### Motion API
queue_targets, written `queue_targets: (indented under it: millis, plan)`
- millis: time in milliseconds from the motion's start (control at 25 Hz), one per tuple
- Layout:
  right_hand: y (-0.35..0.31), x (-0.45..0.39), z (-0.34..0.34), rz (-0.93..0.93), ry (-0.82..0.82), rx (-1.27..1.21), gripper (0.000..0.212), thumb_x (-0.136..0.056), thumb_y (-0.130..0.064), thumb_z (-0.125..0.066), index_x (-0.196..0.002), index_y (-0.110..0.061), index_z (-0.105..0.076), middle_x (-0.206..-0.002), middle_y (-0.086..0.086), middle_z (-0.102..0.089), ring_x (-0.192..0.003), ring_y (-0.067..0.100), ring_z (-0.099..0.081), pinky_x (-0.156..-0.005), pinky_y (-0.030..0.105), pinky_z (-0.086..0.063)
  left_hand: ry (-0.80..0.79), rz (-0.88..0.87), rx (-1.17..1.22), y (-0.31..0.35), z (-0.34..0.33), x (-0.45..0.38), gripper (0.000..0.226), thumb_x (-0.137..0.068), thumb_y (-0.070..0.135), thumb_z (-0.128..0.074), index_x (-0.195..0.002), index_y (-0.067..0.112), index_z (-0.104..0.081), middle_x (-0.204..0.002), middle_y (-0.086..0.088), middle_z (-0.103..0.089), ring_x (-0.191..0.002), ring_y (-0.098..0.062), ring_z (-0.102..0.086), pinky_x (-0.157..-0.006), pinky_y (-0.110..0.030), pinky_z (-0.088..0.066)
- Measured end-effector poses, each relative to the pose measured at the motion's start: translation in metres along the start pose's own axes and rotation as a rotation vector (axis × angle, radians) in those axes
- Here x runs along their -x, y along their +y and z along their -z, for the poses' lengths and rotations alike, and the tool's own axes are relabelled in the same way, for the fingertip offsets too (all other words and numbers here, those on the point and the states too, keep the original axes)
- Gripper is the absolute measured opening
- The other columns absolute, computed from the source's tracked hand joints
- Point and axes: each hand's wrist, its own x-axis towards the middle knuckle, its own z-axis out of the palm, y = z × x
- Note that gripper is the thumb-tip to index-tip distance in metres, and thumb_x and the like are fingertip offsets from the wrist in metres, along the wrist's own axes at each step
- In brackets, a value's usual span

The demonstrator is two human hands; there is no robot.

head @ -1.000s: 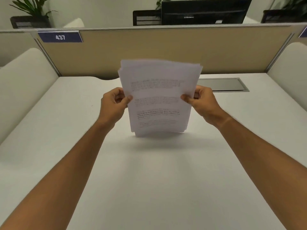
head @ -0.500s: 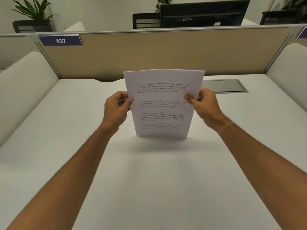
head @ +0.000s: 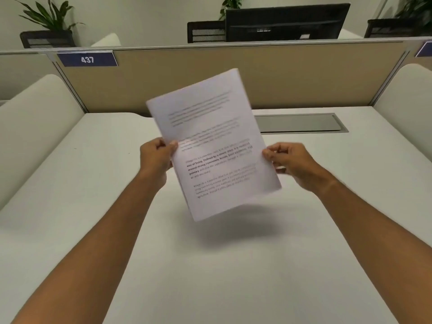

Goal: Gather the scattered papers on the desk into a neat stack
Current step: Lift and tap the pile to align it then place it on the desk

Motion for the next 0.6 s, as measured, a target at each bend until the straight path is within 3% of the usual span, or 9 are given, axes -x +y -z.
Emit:
queue_targets:
  millis: [120, 320, 440, 600]
  plan:
    - [0.019, 0.016, 0.0, -0.205, -0.104, -0.179, 0.037, -0.071, -0.032, -0.079, -0.101, -0.012, -0.073, -0.098, 0.009, -0.078, -0.088, 0.026, -0.074, -0.071, 0.031, -0.059, 0.15, 0.206, 0.263, -0.017, 0.005, 0.006, 0.017, -0.093, -0.002, -0.06, -0.081, 0.009, -0.061, -0.093, -0.006, -0.07, -0.084, -0.019, -0.067, -0.061, -0.027, -0.059]
    - [0.028, 0.012, -0.034, -0.121, 0.057, -0.343, 0.029, -0.087, -0.013, -0.072, -0.115, -0.008, -0.068, -0.105, 0.008, -0.077, -0.088, 0.026, -0.075, -0.07, 0.034, -0.06, 0.182, 0.292, 0.461, -0.043, -0.008, 0.025, 0.014, -0.095, -0.003, -0.057, -0.09, 0.008, -0.063, -0.1, -0.01, -0.071, -0.088, -0.022, -0.07, -0.058, -0.027, -0.06]
    - [0.023, 0.006, -0.033, -0.079, 0.144, -0.309, 0.021, -0.089, -0.006, -0.069, -0.11, -0.008, -0.069, -0.101, 0.006, -0.078, -0.088, 0.023, -0.075, -0.066, 0.033, -0.06, 0.055, 0.267, 0.453, -0.049, -0.007, 0.033, 0.016, -0.095, -0.004, -0.057, -0.098, 0.009, -0.065, -0.101, -0.009, -0.072, -0.092, -0.023, -0.07, -0.066, -0.029, -0.061]
    - [0.011, 0.005, 0.0, -0.008, 0.105, -0.166, 0.018, -0.088, -0.004, -0.068, -0.106, -0.009, -0.07, -0.098, 0.002, -0.079, -0.091, 0.023, -0.075, -0.068, 0.032, -0.06, -0.17, 0.177, 0.292, -0.038, 0.032, 0.013, 0.021, -0.092, 0.002, -0.059, -0.105, 0.017, -0.065, -0.098, -0.003, -0.072, -0.087, -0.021, -0.068, -0.074, -0.031, -0.057]
